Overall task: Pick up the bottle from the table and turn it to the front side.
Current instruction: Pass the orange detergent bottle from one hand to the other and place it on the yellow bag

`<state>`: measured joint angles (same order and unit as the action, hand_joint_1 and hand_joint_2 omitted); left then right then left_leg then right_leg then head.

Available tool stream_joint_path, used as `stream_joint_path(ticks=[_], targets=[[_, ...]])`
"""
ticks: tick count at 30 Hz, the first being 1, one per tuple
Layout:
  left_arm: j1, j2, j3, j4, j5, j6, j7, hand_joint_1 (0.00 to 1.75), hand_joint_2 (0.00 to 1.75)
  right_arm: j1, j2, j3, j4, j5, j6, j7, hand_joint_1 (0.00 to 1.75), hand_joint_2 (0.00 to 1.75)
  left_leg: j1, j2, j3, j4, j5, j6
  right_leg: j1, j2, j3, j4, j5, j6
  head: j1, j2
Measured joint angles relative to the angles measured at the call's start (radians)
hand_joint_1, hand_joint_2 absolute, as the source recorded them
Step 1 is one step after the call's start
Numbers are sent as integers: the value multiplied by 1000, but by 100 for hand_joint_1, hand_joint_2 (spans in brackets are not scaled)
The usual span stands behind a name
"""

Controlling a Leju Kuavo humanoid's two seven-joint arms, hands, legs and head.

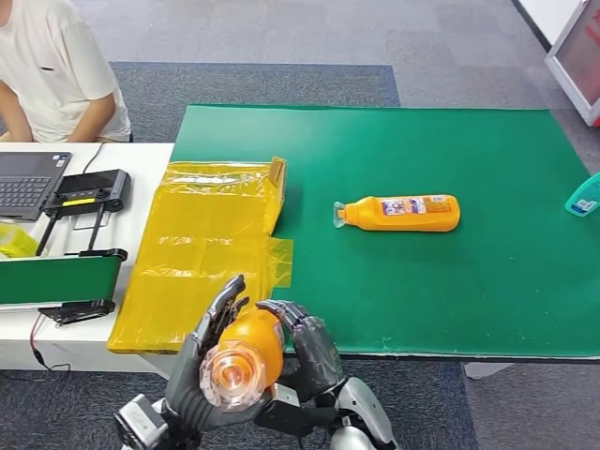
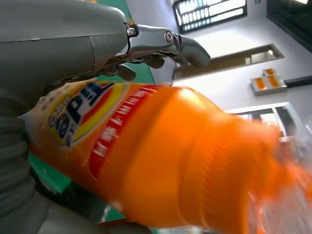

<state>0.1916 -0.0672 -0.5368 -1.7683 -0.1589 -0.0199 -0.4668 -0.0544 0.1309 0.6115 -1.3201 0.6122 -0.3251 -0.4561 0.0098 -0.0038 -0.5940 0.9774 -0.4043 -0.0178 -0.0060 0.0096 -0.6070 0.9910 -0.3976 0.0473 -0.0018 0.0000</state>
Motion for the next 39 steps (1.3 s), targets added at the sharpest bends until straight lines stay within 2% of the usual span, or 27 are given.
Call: stream_joint_path(ticks=[3,9,15,16,19,20,28,30,32,34,39], targets=[[-38,23,-27,22,-101,55,34,0,175,0,-2,-3,43,7,-2,4,175,175,0,0,0,0,0,0,0,0,0,0,0,0,0,0],[-85,74,-74,49,-201,109,87,0,175,-3,-3,-9,113,56,-38,13,175,175,0,0,-1,0,0,0,0,0,1,0,0,0,0,0],[-113,103,-161,73,-292,171,183,0,175,-2,-2,9,160,125,-70,26,175,175,0,-1,-1,0,0,0,0,-1,1,0,0,1,0,0],[-117,108,-170,76,-286,176,187,21,175,-2,-2,9,164,132,-76,28,175,175,0,-1,-1,0,0,0,0,-1,1,0,0,1,0,0],[-123,121,-189,79,-242,179,178,152,175,-3,-2,11,167,142,-93,29,175,175,0,-1,-1,0,0,0,0,-1,1,0,0,0,0,0],[-124,124,-194,79,-225,179,174,175,175,-4,-2,11,167,145,-99,30,175,175,0,-1,-1,0,0,0,0,-1,1,0,0,0,0,0],[-124,135,-201,79,-102,180,143,175,175,-4,-3,12,147,160,-116,49,175,175,0,-1,-1,0,1,0,0,-1,1,1,0,0,0,0],[-124,138,-200,77,-86,180,137,175,175,-3,-4,12,139,161,-117,53,145,175,0,-1,-1,0,1,0,0,-1,1,1,0,0,0,0],[-122,141,-196,74,-73,180,136,175,175,0,-6,10,129,161,-119,56,58,175,0,-2,-1,0,1,0,0,-1,1,1,0,1,0,0],[-119,141,-188,72,-54,185,137,175,175,2,-7,8,114,162,-120,57,0,175,0,-2,-1,0,1,0,0,-1,1,1,0,0,0,0],[-88,134,-140,58,46,190,103,175,175,3,-9,4,61,171,-121,52,0,175,0,-2,-1,0,1,0,0,-1,0,1,0,0,0,0]])
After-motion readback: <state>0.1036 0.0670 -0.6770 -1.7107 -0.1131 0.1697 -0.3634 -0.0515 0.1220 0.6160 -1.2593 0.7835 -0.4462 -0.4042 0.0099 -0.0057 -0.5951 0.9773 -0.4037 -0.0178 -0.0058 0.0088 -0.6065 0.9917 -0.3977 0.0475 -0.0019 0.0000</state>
